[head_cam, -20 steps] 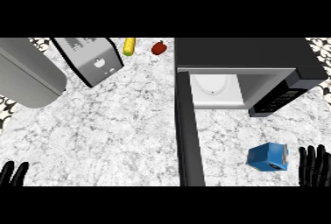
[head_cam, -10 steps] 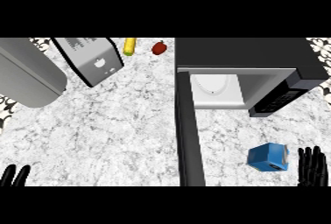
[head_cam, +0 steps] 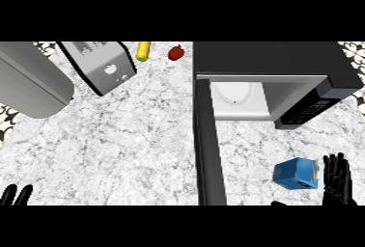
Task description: Pick up the milk, place it into the microwave and close the microwave
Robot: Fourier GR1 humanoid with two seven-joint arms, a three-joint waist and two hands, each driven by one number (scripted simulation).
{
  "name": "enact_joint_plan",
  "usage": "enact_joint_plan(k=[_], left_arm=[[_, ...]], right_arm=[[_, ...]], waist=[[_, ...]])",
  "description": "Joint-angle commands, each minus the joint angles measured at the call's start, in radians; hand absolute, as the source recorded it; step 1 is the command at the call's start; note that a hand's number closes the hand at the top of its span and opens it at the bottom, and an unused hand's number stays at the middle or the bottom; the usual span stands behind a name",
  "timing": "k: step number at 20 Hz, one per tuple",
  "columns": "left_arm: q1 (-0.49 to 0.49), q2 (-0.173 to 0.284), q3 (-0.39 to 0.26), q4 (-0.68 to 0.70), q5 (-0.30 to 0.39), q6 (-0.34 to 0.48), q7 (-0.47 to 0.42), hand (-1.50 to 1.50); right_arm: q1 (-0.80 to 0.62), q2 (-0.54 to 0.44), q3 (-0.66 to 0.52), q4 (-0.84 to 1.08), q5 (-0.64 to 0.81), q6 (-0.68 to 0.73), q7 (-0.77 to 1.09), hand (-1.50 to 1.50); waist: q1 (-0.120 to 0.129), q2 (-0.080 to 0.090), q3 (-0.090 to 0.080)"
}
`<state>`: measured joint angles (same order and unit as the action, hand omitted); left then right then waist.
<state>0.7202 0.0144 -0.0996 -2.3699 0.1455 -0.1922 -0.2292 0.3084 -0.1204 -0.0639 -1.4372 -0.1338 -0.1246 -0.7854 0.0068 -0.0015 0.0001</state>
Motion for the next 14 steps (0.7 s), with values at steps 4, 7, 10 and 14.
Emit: enact_joint_plan(k=[4,7,10,14], left_arm=[[-0.050,0.000,0.033,0.076,-0.004,0.001,-0.022,-1.50],[0.026,-0.013,-0.012,0.010,-0.024,-0.011,-0.033,-1.50],[0.001,-0.013,-0.006,0.007,-0.025,-0.002,-0.004,-1.50],[-0.027,0.012,0.051,0.011,0.018,-0.010,0.015,-1.50]], right_arm=[[-0.096,0.027,-0.061,0.171,0.037,-0.086,-0.041,-1.50],[-0.130,0.018,-0.116,0.280,0.041,-0.128,-0.075,-1.50],[-0.217,-0.012,-0.163,0.457,0.045,-0.122,-0.149,-1.50],[-0.206,-0.100,-0.228,0.571,-0.029,0.047,-0.235,-1.50]], waist=[[-0.002,0.002,0.000],[0.003,0.001,0.000],[0.003,0.002,0.001],[-0.001,0.002,0.001]])
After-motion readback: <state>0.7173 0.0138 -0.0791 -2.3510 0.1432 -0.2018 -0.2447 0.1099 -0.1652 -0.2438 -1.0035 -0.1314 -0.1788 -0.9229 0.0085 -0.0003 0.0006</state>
